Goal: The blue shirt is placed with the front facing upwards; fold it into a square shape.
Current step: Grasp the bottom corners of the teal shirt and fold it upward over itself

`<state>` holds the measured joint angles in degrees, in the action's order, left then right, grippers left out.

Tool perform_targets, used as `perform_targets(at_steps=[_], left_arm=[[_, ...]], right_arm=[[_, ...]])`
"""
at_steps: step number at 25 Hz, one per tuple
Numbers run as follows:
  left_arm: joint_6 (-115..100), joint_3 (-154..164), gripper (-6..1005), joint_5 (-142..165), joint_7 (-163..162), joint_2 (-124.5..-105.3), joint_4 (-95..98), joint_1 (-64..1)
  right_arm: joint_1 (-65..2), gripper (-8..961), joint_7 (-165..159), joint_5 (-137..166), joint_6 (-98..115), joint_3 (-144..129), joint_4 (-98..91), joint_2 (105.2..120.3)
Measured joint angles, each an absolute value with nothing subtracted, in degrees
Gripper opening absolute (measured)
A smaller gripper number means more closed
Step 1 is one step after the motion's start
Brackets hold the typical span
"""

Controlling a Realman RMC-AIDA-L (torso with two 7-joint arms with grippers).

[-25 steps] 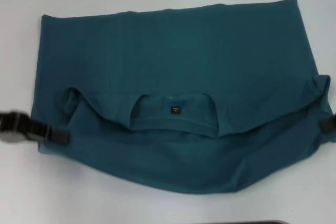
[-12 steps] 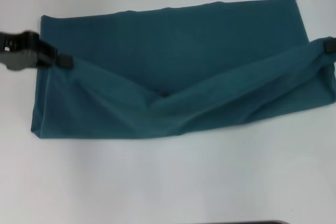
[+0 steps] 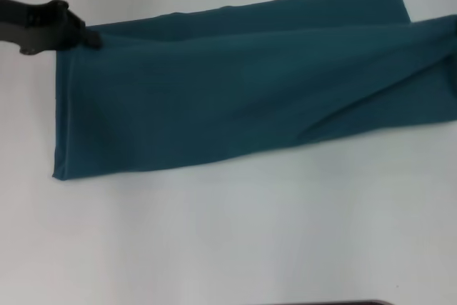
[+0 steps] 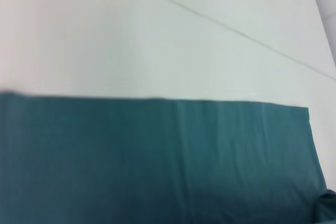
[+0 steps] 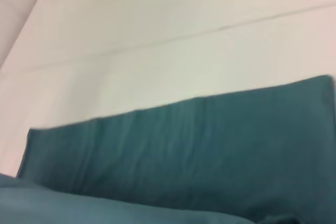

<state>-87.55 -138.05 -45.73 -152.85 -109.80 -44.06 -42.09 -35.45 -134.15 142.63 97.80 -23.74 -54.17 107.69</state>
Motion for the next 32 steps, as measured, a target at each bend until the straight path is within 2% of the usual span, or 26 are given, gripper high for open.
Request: perform_targets(at_steps=[8,13,16,22,26,32], left_arm=[[-81.6,-136.1,6,-45.7,-155.7,-110.57,-43.7,-44.4],[-79.7,-136.0,7,-45.7,-156.2,-110.59,-43.6,-45.1],[-78.1,-136.0,7,-45.7,-156.3,-110.8,-43.6,-45.2],[-70.5,-136.0,7,-45.7,-155.8,-112.64,-43.6,-44.5],[-65.5,-135.9,6,-45.5,-155.4,-113.95,-43.4,-44.5],[-61.5,-135.3,6,-43.4,-155.6,-115.17,-42.1,-44.9]], right_arm=[[-37.2,103,-136.0,139.7,91.1,-24.3,-54.1,109.2],[-38.5,106,-136.0,138.3,87.9,-24.5,-53.8,109.61],[-39.1,108,-135.7,138.3,83.9,-25.7,-53.3,110.62],[-39.2,112,-136.0,138.9,71.9,-33.9,-51.2,112.27],[-39.3,115,-135.8,138.9,62.6,-38.7,-50.3,114.02],[-40.3,119,-135.9,139.0,56.4,-43.6,-47.0,114.51]])
